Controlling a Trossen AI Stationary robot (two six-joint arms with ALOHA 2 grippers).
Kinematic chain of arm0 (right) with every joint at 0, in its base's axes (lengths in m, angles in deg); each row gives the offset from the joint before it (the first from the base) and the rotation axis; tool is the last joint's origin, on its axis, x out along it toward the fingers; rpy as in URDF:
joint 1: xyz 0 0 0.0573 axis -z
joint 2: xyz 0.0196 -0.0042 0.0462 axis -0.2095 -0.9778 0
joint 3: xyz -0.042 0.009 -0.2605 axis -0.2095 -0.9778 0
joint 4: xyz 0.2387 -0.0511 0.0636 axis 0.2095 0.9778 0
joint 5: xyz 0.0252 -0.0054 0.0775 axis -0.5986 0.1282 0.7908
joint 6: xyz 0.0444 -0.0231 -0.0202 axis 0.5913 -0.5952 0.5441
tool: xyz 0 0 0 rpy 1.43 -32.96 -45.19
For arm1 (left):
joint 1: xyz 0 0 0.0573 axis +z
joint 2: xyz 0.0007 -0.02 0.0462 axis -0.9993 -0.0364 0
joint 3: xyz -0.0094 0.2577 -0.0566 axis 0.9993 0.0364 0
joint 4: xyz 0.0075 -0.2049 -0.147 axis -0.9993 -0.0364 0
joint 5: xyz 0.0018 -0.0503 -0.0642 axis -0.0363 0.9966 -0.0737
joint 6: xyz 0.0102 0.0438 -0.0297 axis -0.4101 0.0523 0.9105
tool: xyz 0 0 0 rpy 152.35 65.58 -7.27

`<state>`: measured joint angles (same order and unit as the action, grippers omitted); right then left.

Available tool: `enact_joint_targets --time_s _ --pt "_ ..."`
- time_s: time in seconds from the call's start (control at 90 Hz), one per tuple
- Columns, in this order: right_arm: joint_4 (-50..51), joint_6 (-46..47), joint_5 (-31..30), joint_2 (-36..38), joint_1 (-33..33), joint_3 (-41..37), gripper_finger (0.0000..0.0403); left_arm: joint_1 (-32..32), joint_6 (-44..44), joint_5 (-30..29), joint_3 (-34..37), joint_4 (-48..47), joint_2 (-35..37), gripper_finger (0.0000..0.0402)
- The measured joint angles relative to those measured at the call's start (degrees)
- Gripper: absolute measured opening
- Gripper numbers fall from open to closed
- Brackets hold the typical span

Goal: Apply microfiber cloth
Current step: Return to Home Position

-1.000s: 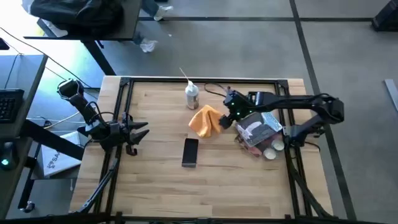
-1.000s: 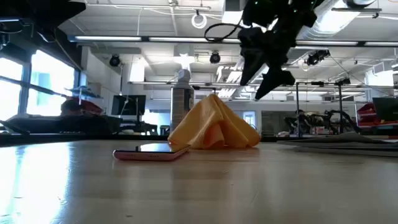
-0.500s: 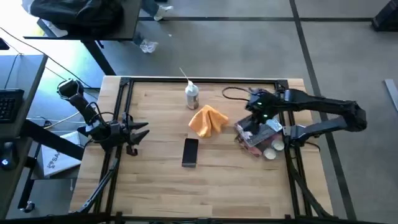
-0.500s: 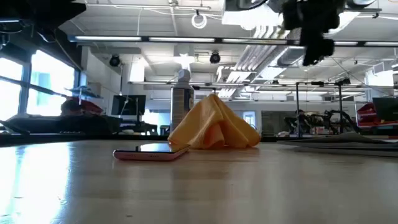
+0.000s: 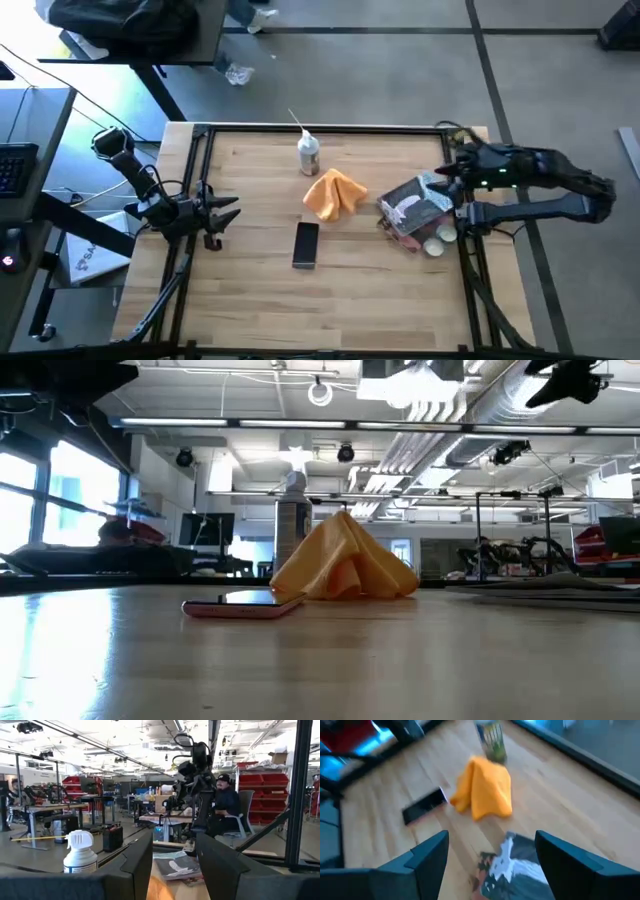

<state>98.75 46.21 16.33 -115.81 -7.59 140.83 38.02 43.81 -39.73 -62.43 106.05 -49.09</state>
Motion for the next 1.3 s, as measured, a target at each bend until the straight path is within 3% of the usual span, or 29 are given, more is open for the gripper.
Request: enact_joint_targets --time_s 0.122,0.256,0.511,0.767,1.056,1.2,1.3 --pt "-3.7 -0.8 -2.8 3.6 -1.1 -2.5 0.0264 0.0 0.0 0.0 0.0 0.0 0.0 0.0131" --pt "-15.4 -5.3 -3.4 9.1 -1.6 -12.6 0.0264 0.0 0.0 0.0 0.0 0.0 0.0 0.0131" --pt "-39.6 -8.9 2.7 21.6 -1.6 -34.7 0.0264 0.0 0.0 0.0 0.0 0.0 0.0 0.0131" --pt "-50.4 -11.1 6.3 35.2 -1.5 -47.1 0.0264 0.0 0.1 0.0 0.0 0.0 0.0 0.0131" --pt "-65.3 -13.0 15.8 35.0 -1.5 -55.3 0.0263 0.0 0.0 0.1 0.0 -0.9 0.0 0.0131" --pt "-72.4 -15.1 14.7 34.9 -1.5 -60.1 0.0263 0.0 -0.2 0.2 0.0 -0.8 0.0 0.0131" --pt "-70.2 -14.5 13.2 34.8 -1.5 -60.5 0.0263 0.0 -0.3 0.2 0.0 -0.9 0.0 0.0131"
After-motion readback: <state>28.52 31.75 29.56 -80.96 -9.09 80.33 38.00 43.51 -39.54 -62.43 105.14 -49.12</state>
